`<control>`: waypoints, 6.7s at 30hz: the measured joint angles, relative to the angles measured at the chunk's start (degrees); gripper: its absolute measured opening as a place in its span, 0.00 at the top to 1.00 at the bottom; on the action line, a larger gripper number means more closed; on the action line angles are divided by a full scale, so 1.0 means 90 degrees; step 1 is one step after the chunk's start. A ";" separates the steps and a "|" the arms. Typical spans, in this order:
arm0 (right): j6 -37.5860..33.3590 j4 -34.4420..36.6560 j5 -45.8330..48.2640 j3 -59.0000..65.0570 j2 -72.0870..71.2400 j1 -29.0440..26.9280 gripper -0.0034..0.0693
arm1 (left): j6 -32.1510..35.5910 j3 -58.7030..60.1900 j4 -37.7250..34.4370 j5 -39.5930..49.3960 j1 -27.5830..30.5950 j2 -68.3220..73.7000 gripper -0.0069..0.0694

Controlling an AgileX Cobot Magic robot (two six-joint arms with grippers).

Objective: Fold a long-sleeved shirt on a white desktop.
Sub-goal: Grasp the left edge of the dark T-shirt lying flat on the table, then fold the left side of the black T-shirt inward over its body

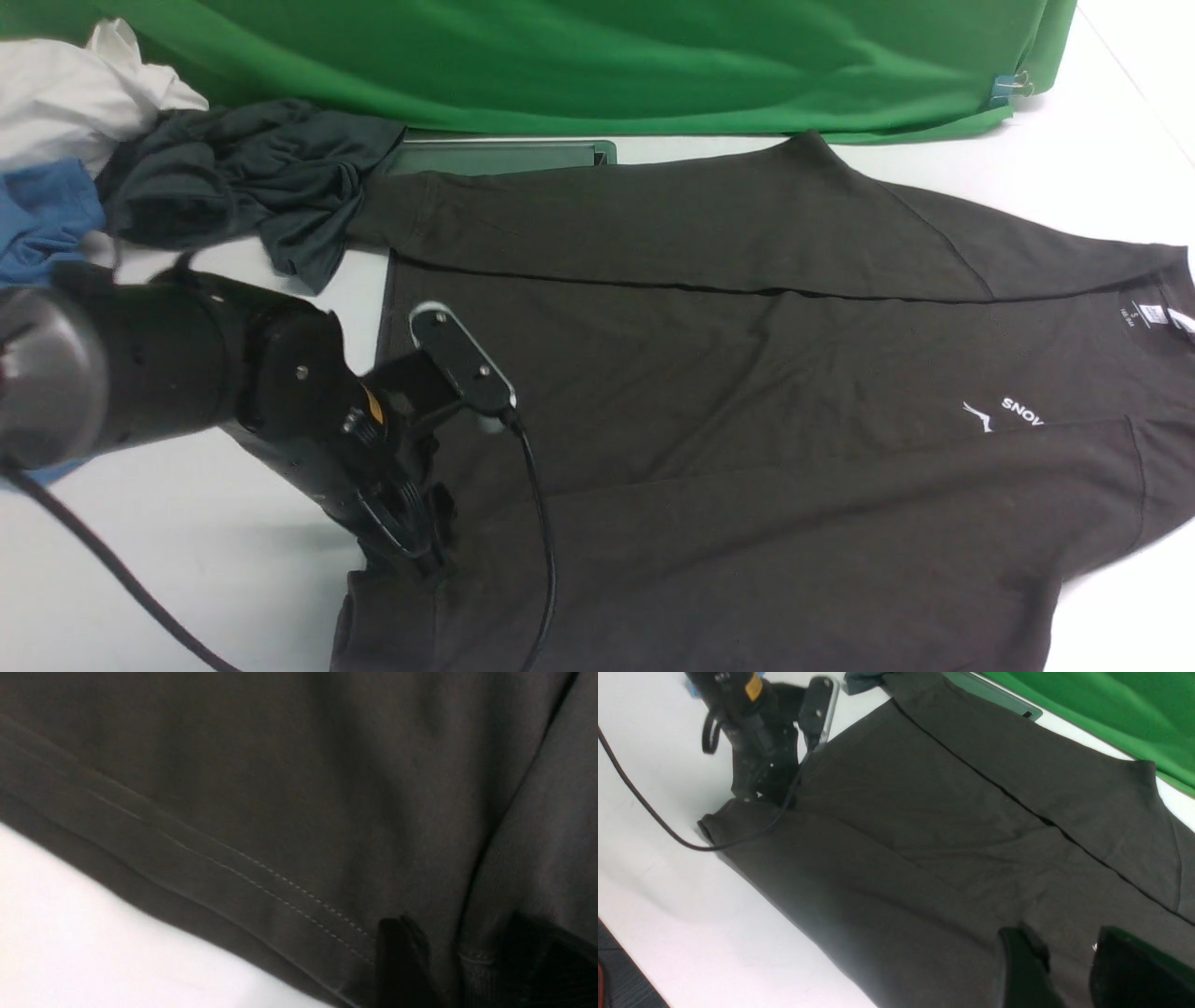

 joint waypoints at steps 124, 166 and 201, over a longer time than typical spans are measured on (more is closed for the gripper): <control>-0.5422 0.1605 -0.2175 -0.0463 0.6906 -0.1467 0.28 | -0.1454 -0.1819 -0.0003 0.3811 0.0000 -0.1496 0.87; -0.6534 0.2026 -0.2566 -0.0973 0.8298 -0.1467 0.93 | -0.1467 -0.1819 -0.0008 0.3648 0.0000 -0.1496 0.87; -0.4855 0.1335 -0.3873 -0.0986 0.7892 -0.1664 0.93 | -0.1709 -0.1949 0.0402 0.1794 0.0779 -0.0361 0.87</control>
